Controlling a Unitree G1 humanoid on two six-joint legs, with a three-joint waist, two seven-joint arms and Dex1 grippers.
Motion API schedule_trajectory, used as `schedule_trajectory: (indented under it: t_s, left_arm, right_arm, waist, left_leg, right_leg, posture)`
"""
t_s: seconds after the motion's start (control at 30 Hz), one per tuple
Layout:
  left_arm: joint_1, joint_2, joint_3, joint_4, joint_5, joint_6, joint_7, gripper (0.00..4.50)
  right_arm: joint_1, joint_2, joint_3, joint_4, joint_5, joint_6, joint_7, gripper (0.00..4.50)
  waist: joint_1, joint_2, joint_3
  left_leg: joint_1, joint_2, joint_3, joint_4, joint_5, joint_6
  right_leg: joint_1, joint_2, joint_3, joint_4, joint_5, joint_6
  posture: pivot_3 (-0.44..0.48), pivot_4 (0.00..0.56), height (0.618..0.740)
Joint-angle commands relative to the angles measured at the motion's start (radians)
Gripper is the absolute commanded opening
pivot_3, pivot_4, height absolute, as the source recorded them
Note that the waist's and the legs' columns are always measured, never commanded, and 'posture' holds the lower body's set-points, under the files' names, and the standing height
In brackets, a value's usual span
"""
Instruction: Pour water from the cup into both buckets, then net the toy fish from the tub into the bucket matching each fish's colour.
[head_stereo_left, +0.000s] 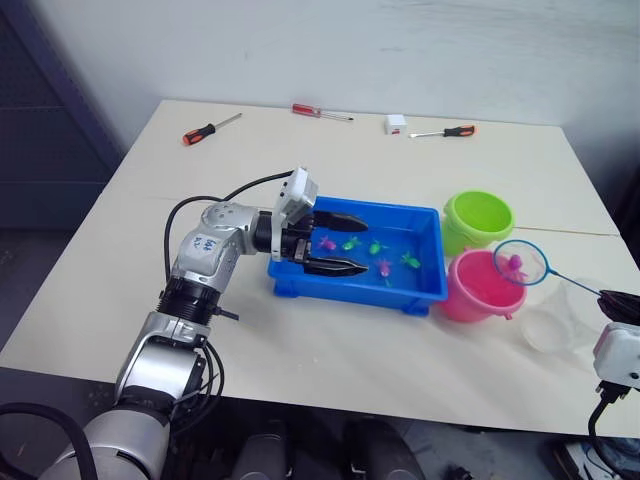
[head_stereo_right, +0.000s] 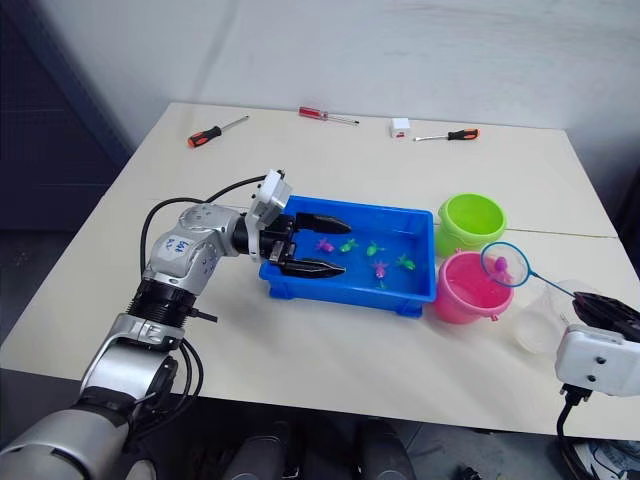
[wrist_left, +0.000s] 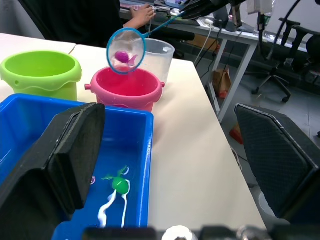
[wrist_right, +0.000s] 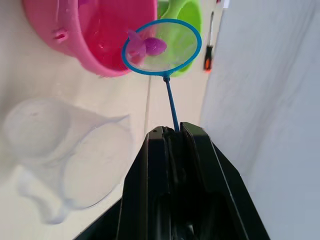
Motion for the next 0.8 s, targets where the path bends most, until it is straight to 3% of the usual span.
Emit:
schedule_trajectory:
  t_s: [0.03, 0.13, 0.37, 0.5, 0.67, 0.8]
  left_arm:
    - [-0.025, 0.003, 0.02, -0.003, 0.004, -0.015, -0.003, 4.45]
    - [-0.019, 0.01, 0.025, -0.01, 0.005, -0.013, 0.001, 4.45]
    - [0.012, 0.042, 0.022, -0.024, 0.033, -0.025, 0.012, 4.45]
    - [0.039, 0.072, 0.008, -0.006, 0.098, -0.074, 0.052, 4.45]
    - [0.091, 0.107, 0.02, -0.091, 0.094, -0.037, 0.062, 4.45]
    - [0.144, 0.15, 0.032, -0.178, 0.083, 0.006, 0.075, 4.45]
  right_arm:
    - [-0.001, -0.004, 0.011, 0.024, -0.035, -0.09, 0.001, 0.0]
    - [-0.055, -0.014, -0.02, 0.063, -0.059, -0.098, -0.026, 0.0]
    - [-0.196, -0.016, 0.065, 0.056, 0.079, 0.005, 0.016, 0.0]
    - [-0.34, -0.035, 0.25, 0.009, 0.181, 0.12, 0.042, 0.0]
    - [-0.496, -0.065, 0.522, 0.04, 0.134, 0.208, 0.07, 0.0]
    - [-0.613, -0.087, 0.659, 0.149, 0.07, 0.187, 0.062, 0.0]
  waist:
    - [0.001, 0.0, 0.0]
    - [0.002, 0.0, 0.0]
    - [-0.004, 0.0, 0.0]
    - [-0.008, 0.0, 0.0]
    - [-0.005, 0.0, 0.0]
    - [-0.002, 0.0, 0.0]
  left_leg:
    - [0.0, 0.0, 0.0, 0.0, 0.0, 0.0]
    - [0.0, 0.0, 0.0, 0.0, 0.0, 0.0]
    - [0.002, 0.0, 0.0, 0.0, 0.0, 0.0]
    - [0.003, 0.001, 0.0, 0.0, 0.0, 0.0]
    - [0.003, 0.001, 0.0, 0.0, 0.0, 0.0]
    - [0.002, 0.0, 0.0, 0.001, 0.0, 0.001]
  right_leg:
    - [0.0, 0.0, 0.0, 0.0, 0.0, 0.0]
    - [0.0, 0.0, 0.0, -0.001, 0.0, 0.0]
    - [0.001, 0.0, 0.0, 0.001, 0.0, -0.001]
    - [0.002, 0.0, 0.001, 0.002, 0.0, -0.001]
    - [0.002, 0.0, 0.001, 0.002, 0.0, -0.001]
    - [0.001, -0.001, 0.0, 0.001, 0.0, -0.001]
  posture:
    - [0.0, 0.15, 0.74]
    - [0.0, 0.15, 0.74]
    - [0.0, 0.15, 0.74]
    - [0.0, 0.15, 0.74]
    - [0.0, 0.15, 0.74]
    - [0.0, 0.15, 0.74]
